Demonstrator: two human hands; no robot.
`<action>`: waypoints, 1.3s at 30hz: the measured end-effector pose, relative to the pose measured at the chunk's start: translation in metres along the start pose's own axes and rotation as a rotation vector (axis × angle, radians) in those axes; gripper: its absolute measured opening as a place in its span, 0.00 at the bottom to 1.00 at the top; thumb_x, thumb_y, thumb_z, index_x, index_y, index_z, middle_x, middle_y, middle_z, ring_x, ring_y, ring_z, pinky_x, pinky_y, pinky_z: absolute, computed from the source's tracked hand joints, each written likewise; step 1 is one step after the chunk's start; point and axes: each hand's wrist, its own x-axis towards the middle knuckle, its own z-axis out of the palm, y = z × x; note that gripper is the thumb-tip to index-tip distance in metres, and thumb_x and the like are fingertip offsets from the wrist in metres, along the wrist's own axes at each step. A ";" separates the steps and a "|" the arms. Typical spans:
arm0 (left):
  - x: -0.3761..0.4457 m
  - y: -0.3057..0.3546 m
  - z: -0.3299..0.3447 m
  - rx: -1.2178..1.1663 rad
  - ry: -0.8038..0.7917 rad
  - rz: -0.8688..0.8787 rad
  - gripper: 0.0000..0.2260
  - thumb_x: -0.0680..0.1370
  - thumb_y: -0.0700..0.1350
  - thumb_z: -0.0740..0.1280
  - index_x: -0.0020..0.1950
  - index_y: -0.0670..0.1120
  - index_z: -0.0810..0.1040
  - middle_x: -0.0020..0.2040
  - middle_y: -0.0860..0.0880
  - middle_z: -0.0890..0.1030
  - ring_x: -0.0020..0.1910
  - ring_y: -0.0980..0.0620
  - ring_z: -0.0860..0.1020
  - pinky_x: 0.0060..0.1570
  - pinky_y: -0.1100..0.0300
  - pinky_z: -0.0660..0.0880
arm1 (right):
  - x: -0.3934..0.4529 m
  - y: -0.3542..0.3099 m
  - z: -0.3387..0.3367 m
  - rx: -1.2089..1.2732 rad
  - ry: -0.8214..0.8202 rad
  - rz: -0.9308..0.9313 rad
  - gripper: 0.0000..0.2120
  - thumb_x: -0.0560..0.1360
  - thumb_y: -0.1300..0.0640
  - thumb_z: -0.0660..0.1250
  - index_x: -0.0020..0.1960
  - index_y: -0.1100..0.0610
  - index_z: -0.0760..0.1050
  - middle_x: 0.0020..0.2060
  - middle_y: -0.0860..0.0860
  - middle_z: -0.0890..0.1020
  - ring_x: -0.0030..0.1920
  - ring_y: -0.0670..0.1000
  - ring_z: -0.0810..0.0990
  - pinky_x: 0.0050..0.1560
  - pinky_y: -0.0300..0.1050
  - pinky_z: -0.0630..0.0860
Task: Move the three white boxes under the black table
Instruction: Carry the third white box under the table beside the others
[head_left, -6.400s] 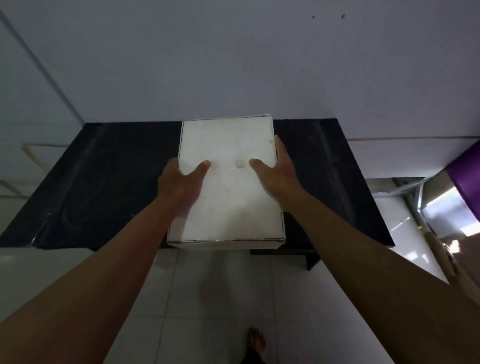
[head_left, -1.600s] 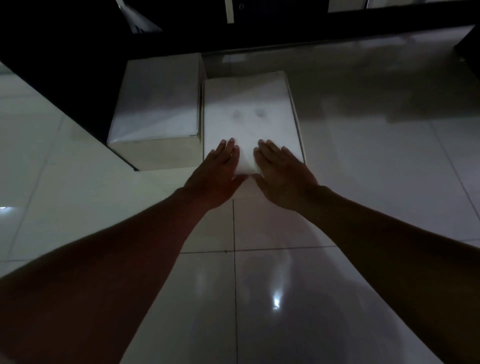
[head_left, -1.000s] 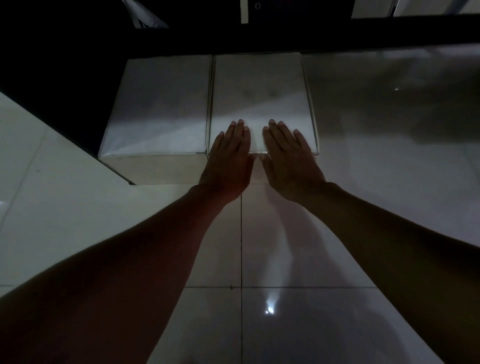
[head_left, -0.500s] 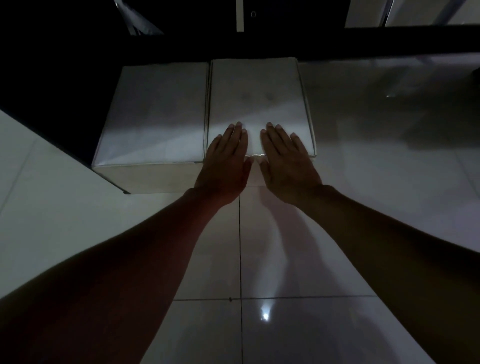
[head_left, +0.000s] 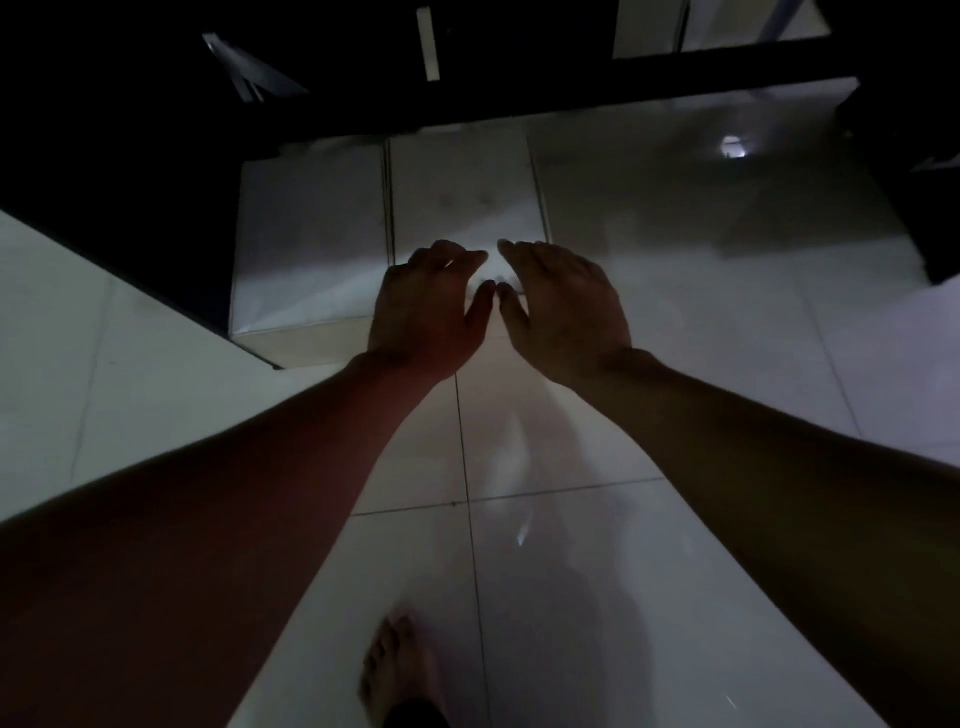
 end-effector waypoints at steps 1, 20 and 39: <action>-0.002 0.008 -0.015 0.005 -0.006 0.011 0.19 0.81 0.51 0.61 0.70 0.46 0.73 0.64 0.46 0.77 0.63 0.46 0.75 0.62 0.50 0.71 | -0.004 -0.006 -0.016 0.000 -0.006 0.000 0.23 0.81 0.51 0.61 0.75 0.57 0.68 0.68 0.57 0.77 0.70 0.57 0.73 0.71 0.55 0.68; -0.024 0.189 -0.406 0.123 0.146 0.150 0.17 0.79 0.46 0.64 0.67 0.44 0.76 0.58 0.43 0.82 0.55 0.41 0.80 0.54 0.47 0.73 | -0.050 -0.110 -0.436 -0.061 0.199 0.008 0.22 0.83 0.54 0.57 0.75 0.59 0.67 0.65 0.58 0.78 0.68 0.57 0.74 0.70 0.56 0.68; 0.045 0.287 -0.662 0.097 0.461 0.311 0.19 0.79 0.48 0.64 0.69 0.45 0.74 0.63 0.44 0.78 0.62 0.41 0.75 0.58 0.45 0.70 | -0.016 -0.190 -0.695 -0.165 0.526 -0.023 0.23 0.82 0.53 0.59 0.76 0.57 0.67 0.72 0.57 0.73 0.73 0.57 0.69 0.73 0.58 0.66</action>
